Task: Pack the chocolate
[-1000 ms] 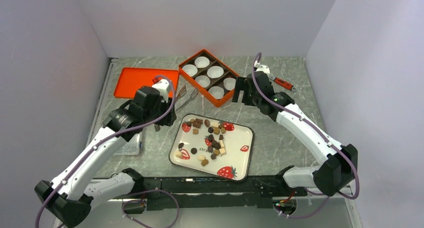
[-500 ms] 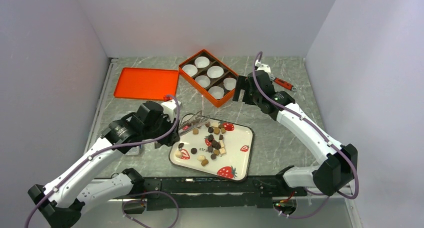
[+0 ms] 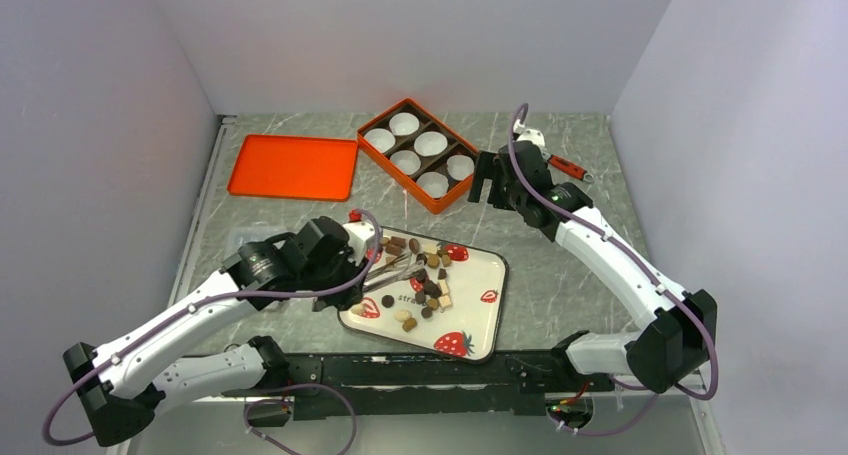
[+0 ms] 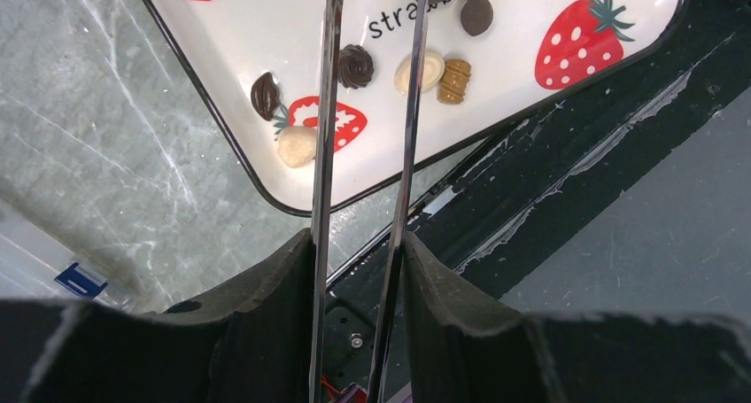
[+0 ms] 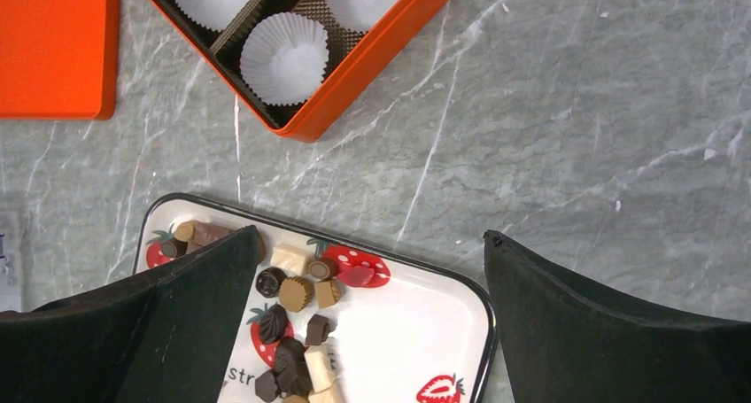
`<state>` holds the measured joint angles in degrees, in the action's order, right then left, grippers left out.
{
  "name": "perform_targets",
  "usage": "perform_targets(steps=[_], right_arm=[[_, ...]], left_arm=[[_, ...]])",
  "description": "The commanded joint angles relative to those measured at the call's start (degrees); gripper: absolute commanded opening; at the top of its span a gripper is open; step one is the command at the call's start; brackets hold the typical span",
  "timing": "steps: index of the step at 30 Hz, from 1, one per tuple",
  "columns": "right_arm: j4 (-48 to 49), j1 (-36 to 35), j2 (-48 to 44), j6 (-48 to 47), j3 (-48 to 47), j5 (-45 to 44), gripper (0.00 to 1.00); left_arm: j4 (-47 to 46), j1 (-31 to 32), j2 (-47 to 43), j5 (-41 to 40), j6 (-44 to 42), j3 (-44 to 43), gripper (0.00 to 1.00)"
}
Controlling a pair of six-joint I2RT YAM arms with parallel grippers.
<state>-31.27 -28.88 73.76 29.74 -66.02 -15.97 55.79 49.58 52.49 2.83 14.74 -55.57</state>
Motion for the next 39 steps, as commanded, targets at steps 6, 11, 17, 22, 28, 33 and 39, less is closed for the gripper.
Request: perform_targets(steps=[6, 11, 17, 22, 28, 33, 39], right_arm=[[0.5, 0.7, -3.1, -0.6, 1.7, 0.5, 1.00], [1.1, 0.9, -3.2, -0.6, 2.5, 1.4, 1.00], [1.5, 1.2, -4.0, -0.8, 3.1, 1.9, 1.00], [1.3, 1.5, -4.4, -1.2, 3.3, 2.2, 1.00], [1.6, 2.0, -4.8, -1.4, 4.2, 2.5, 1.00], [1.7, 2.4, -5.1, -1.3, 4.6, 2.8, 1.00], [1.5, 2.6, -5.6, -1.5, 4.8, 3.2, 1.00]], left_arm=[[-2.8, 4.3, 3.3, -2.7, 3.5, -0.1, 0.42], [-2.6, 6.1, 6.3, -6.4, 4.5, -0.5, 0.41], [-3.3, 7.0, 9.6, -9.1, 5.2, -1.0, 0.40], [-4.3, 7.9, 11.3, -8.5, 4.6, -1.6, 0.40], [-4.5, 8.9, 13.4, -8.4, 3.7, -2.2, 0.40], [-4.6, 9.2, 15.1, -9.8, 3.5, -2.7, 0.40], [-4.7, 9.5, 16.7, -10.7, 3.3, -3.8, 0.39]])
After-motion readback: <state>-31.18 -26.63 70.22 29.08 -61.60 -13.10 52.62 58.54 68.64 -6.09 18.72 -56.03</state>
